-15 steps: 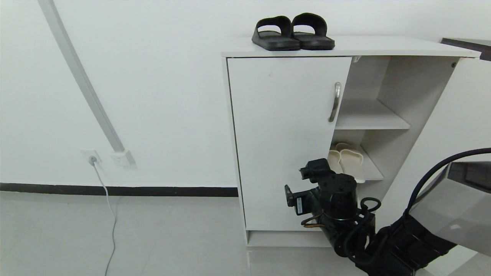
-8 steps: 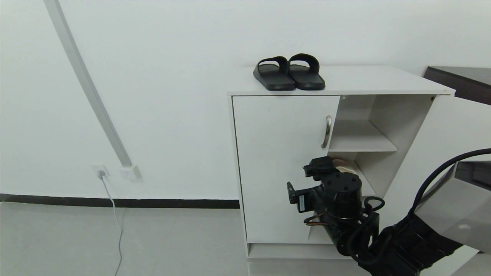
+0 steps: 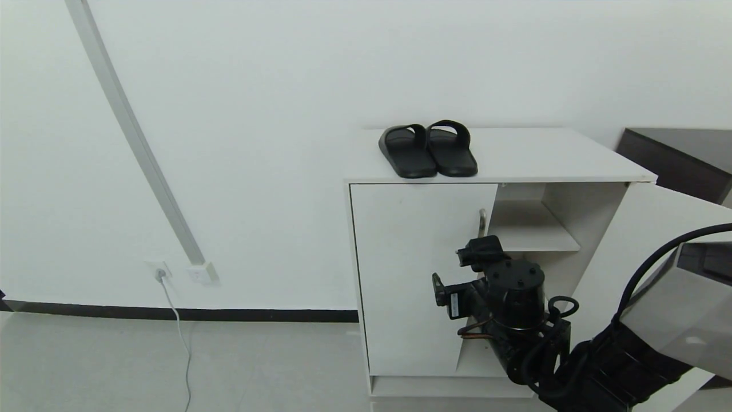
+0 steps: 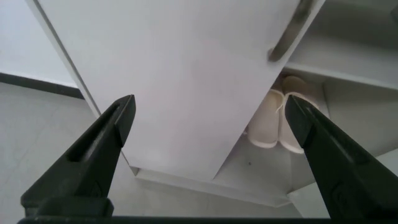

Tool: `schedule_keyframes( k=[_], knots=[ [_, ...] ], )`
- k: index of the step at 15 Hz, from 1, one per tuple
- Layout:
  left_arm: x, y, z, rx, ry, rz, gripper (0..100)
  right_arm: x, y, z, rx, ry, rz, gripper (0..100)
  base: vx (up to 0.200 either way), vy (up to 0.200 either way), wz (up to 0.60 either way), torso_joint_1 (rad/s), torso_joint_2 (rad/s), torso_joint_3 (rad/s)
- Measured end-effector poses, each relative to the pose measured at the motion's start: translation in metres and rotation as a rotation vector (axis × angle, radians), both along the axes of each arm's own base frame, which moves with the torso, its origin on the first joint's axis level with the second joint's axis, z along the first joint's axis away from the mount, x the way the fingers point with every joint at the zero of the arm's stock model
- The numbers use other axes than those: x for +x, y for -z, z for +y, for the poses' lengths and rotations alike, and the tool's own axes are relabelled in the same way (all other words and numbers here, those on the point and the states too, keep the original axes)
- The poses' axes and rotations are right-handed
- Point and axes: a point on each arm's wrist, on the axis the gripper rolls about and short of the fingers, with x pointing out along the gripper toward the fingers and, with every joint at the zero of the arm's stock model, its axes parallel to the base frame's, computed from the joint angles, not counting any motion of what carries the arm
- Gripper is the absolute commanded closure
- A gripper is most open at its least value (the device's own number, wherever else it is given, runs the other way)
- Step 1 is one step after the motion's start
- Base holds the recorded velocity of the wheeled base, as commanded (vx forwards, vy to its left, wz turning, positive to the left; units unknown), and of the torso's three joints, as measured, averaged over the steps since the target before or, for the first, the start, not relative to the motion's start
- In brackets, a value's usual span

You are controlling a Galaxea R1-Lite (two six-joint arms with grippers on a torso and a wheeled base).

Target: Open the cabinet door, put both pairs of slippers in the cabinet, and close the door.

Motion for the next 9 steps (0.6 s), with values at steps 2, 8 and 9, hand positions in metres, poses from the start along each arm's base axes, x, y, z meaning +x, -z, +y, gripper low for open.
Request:
schedule_keyframes(
  k=[2, 8, 9],
  knots=[
    [0.0000, 0.0000, 0.0000, 0.000, 0.000, 0.000, 100, -0.0003, -0.0002, 0.0004, 0.001, -0.002, -0.002, 0, 0.000, 0.000, 0.00, 0.198, -0.51, -0.325],
    [0.0000, 0.0000, 0.0000, 0.000, 0.000, 0.000, 100, -0.0003, -0.0010, 0.0004, -0.002, -0.003, -0.008, 0, 0.000, 0.000, 0.00, 0.220, -0.53, -0.315],
    [0.0000, 0.0000, 0.0000, 0.000, 0.000, 0.000, 100, -0.0002, -0.0009, 0.0004, -0.002, -0.003, -0.009, 0, 0.000, 0.000, 0.00, 0.246, -0.55, -0.315]
  ],
)
